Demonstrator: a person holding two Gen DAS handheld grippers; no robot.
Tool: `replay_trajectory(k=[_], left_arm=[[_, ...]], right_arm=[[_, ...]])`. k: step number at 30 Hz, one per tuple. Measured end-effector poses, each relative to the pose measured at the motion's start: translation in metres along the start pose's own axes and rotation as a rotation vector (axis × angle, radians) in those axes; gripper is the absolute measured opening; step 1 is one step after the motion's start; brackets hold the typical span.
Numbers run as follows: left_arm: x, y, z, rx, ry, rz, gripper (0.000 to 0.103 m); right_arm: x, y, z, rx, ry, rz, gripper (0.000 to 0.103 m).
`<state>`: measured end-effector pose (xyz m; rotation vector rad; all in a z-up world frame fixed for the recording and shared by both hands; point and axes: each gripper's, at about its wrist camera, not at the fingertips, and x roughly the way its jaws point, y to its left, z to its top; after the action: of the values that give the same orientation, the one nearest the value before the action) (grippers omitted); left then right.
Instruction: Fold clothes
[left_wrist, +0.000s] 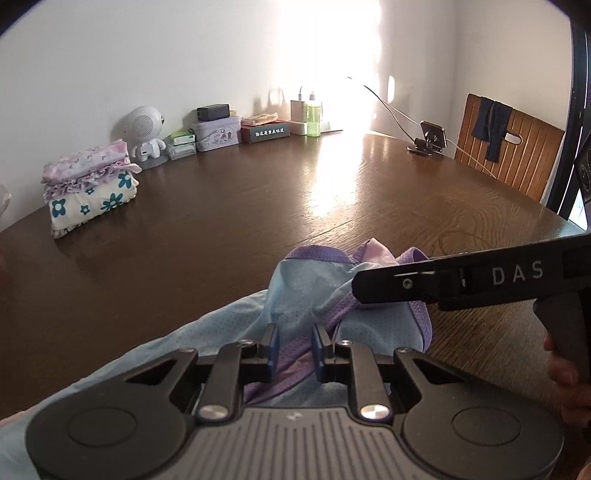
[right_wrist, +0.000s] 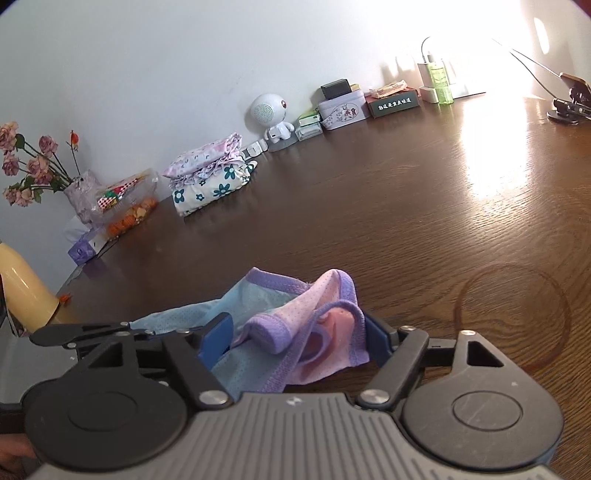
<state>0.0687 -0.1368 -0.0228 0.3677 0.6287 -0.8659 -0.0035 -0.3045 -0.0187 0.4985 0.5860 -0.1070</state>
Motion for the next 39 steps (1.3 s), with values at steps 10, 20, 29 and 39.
replay_trajectory(k=[10, 20, 29, 39], left_arm=[[0.003, 0.003, -0.005, -0.003, -0.007, -0.030, 0.018], [-0.014, 0.012, -0.003, -0.043, -0.049, -0.004, 0.025], [-0.063, 0.048, -0.008, -0.145, -0.140, 0.078, 0.033], [-0.126, 0.096, -0.051, -0.281, -0.218, 0.178, 0.035]], right_arm=[[0.003, -0.006, -0.002, 0.115, -0.023, -0.007, 0.047], [0.005, 0.007, 0.001, 0.030, -0.019, 0.023, 0.014], [-0.013, 0.071, 0.005, -0.352, -0.077, -0.015, 0.013], [0.021, 0.169, -0.022, -0.686, 0.035, 0.099, 0.013]])
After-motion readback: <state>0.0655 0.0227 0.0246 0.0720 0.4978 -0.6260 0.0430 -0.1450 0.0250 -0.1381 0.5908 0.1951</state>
